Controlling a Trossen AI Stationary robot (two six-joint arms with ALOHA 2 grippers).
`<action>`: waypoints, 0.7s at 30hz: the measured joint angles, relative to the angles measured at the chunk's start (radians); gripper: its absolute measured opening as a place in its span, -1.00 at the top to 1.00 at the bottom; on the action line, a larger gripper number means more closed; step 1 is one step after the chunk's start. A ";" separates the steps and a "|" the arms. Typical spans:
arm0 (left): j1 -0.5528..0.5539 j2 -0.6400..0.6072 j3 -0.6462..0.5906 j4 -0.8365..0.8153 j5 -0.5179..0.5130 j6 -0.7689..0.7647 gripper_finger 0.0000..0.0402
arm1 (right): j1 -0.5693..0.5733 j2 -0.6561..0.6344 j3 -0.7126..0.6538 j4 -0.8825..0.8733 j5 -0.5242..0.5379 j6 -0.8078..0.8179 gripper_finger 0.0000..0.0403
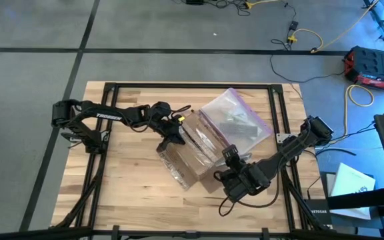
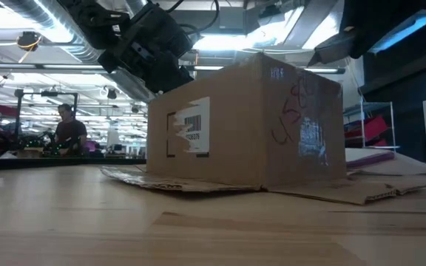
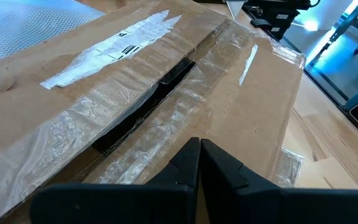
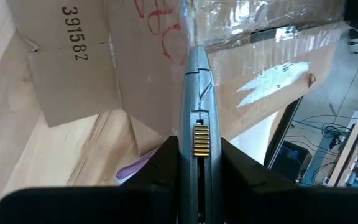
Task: Unpack boxes
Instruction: Break down the cardboard box using a cutter until it is fully flat
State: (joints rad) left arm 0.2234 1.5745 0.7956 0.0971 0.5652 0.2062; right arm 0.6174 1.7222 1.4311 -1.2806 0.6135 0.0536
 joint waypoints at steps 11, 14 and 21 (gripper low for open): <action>0.000 0.000 0.000 0.000 -0.001 -0.003 1.00 | -0.003 -0.007 0.000 0.008 -0.035 0.002 0.73; 0.000 0.000 0.000 0.000 -0.002 -0.001 1.00 | -0.002 -0.007 0.000 0.008 -0.042 0.002 0.73; -0.001 0.000 0.000 0.000 -0.002 0.001 1.00 | -0.003 -0.016 -0.012 0.004 -0.020 0.002 0.73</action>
State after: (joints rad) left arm 0.2226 1.5745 0.7956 0.0968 0.5632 0.2073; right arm 0.6147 1.7057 1.4196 -1.2770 0.5934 0.0559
